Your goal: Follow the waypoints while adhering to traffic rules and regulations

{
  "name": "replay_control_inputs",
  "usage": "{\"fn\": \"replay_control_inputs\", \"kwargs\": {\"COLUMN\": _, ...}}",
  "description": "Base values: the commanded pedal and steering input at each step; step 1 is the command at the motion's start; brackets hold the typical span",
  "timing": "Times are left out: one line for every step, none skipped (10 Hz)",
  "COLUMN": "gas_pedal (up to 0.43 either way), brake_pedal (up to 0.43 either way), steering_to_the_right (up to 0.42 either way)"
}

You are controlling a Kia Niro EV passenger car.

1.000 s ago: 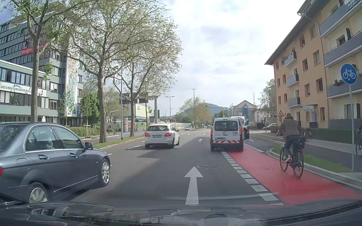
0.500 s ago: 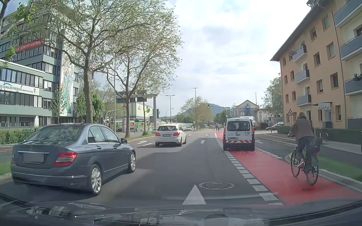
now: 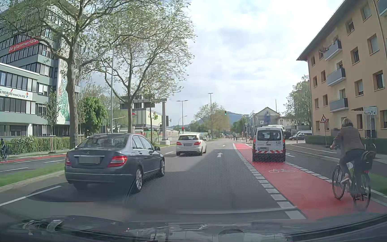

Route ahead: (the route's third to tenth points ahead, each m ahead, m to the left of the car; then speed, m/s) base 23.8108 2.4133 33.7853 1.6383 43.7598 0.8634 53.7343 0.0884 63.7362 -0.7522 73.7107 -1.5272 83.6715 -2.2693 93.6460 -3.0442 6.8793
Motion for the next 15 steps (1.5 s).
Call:
{"fn": "replay_control_inputs", "kwargs": {"gas_pedal": 0.35, "brake_pedal": 0.0, "steering_to_the_right": 0.003}}
{"fn": "replay_control_inputs", "kwargs": {"gas_pedal": 0.35, "brake_pedal": 0.0, "steering_to_the_right": 0.004}}
{"fn": "replay_control_inputs", "kwargs": {"gas_pedal": 0.35, "brake_pedal": 0.0, "steering_to_the_right": 0.003}}
{"fn": "replay_control_inputs", "kwargs": {"gas_pedal": 0.319, "brake_pedal": 0.0, "steering_to_the_right": 0.005}}
{"fn": "replay_control_inputs", "kwargs": {"gas_pedal": 0.287, "brake_pedal": 0.0, "steering_to_the_right": 0.007}}
{"fn": "replay_control_inputs", "kwargs": {"gas_pedal": 0.268, "brake_pedal": 0.0, "steering_to_the_right": 0.009}}
{"fn": "replay_control_inputs", "kwargs": {"gas_pedal": 0.26, "brake_pedal": 0.0, "steering_to_the_right": 0.011}}
{"fn": "replay_control_inputs", "kwargs": {"gas_pedal": 0.26, "brake_pedal": 0.0, "steering_to_the_right": 0.016}}
{"fn": "replay_control_inputs", "kwargs": {"gas_pedal": 0.26, "brake_pedal": 0.0, "steering_to_the_right": 0.022}}
{"fn": "replay_control_inputs", "kwargs": {"gas_pedal": 0.248, "brake_pedal": 0.0, "steering_to_the_right": 0.024}}
{"fn": "replay_control_inputs", "kwargs": {"gas_pedal": 0.22, "brake_pedal": 0.0, "steering_to_the_right": 0.024}}
{"fn": "replay_control_inputs", "kwargs": {"gas_pedal": 0.189, "brake_pedal": 0.0, "steering_to_the_right": 0.024}}
{"fn": "replay_control_inputs", "kwargs": {"gas_pedal": 0.177, "brake_pedal": 0.0, "steering_to_the_right": 0.024}}
{"fn": "replay_control_inputs", "kwargs": {"gas_pedal": 0.177, "brake_pedal": 0.0, "steering_to_the_right": 0.023}}
{"fn": "replay_control_inputs", "kwargs": {"gas_pedal": 0.169, "brake_pedal": 0.0, "steering_to_the_right": 0.022}}
